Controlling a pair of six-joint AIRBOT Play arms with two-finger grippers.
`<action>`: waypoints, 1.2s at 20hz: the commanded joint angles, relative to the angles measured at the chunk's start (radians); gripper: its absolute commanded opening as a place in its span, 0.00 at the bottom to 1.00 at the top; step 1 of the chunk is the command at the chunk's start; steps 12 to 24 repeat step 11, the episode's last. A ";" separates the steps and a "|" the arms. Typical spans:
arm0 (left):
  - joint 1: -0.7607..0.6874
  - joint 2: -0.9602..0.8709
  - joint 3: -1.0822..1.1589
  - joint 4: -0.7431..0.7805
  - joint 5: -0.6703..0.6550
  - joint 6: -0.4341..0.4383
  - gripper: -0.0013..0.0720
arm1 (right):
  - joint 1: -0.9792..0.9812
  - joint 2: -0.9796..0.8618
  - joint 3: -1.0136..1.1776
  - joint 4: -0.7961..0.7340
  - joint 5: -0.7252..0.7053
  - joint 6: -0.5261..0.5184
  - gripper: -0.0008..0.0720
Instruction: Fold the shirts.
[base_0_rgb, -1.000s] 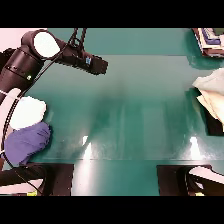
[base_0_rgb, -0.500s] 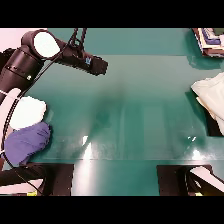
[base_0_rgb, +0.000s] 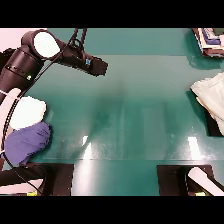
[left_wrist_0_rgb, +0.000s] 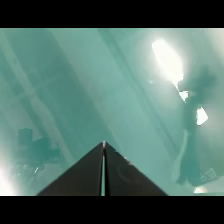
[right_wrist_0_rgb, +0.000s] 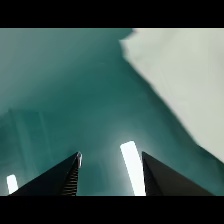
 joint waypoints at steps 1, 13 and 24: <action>0.000 0.000 0.000 0.000 0.032 0.000 0.05 | 0.239 0.001 0.019 0.011 -0.090 0.001 0.62; 0.000 0.000 0.000 0.000 0.137 0.000 0.05 | 0.512 0.001 0.019 0.012 -0.149 -0.054 0.04; 0.000 0.000 0.000 0.000 0.137 0.000 0.05 | 0.512 0.001 0.019 0.012 -0.149 -0.054 0.04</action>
